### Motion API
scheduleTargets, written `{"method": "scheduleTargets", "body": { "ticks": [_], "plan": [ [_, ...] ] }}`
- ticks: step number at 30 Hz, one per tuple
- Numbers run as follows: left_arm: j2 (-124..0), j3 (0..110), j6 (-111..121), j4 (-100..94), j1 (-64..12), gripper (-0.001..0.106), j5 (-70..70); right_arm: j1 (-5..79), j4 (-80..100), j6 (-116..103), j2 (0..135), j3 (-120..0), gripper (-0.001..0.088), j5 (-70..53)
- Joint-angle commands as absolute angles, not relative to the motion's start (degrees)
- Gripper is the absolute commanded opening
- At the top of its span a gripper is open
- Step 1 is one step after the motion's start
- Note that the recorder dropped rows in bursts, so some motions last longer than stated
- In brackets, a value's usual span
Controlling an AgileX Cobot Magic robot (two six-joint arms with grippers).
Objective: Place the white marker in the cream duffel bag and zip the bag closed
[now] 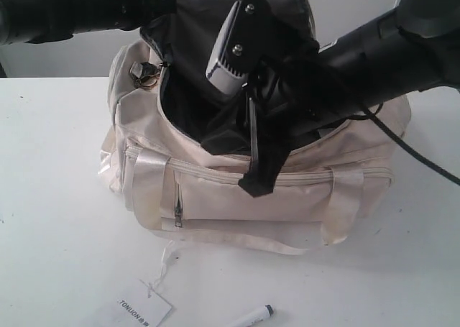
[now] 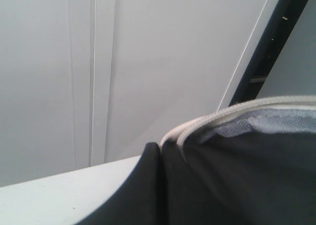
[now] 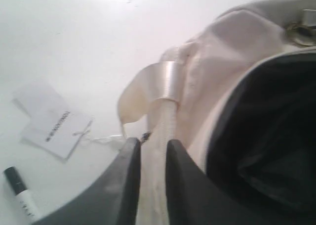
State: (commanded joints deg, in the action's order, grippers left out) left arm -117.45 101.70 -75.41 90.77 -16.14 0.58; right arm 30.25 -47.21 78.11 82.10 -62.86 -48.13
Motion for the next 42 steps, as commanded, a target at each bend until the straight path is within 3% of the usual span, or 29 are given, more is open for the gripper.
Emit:
{"method": "scheduleTargets", "body": {
  "ticks": [2, 15, 19, 25, 33, 42],
  "plan": [
    [-117.45, 101.70, -75.41, 90.77, -16.14, 0.000, 0.58, 30.25, -46.90, 78.11, 82.10, -62.86, 0.0001, -48.65],
    [-117.45, 101.70, -75.41, 90.77, -16.14, 0.000, 0.58, 30.25, -42.26, 86.18, 82.23, -60.99, 0.0001, -57.16],
    [-117.45, 101.70, -75.41, 90.77, -16.14, 0.000, 0.58, 30.51, -40.08, 94.30, 82.23, -54.33, 0.0093, -53.31],
    [-117.45, 101.70, -75.41, 90.77, -16.14, 0.000, 0.58, 35.86, -34.08, 95.26, 83.93, -49.01, 0.0106, -45.81],
    [-117.45, 101.70, -75.41, 90.77, -16.14, 0.000, 0.58, 37.26, -32.08, 95.26, 88.69, -47.95, 0.0225, -39.49],
    [-117.45, 101.70, -75.41, 90.77, -16.14, 0.000, 0.58, 37.26, -30.77, 95.34, 93.70, -47.95, 0.0242, -39.46]
  ]
}}
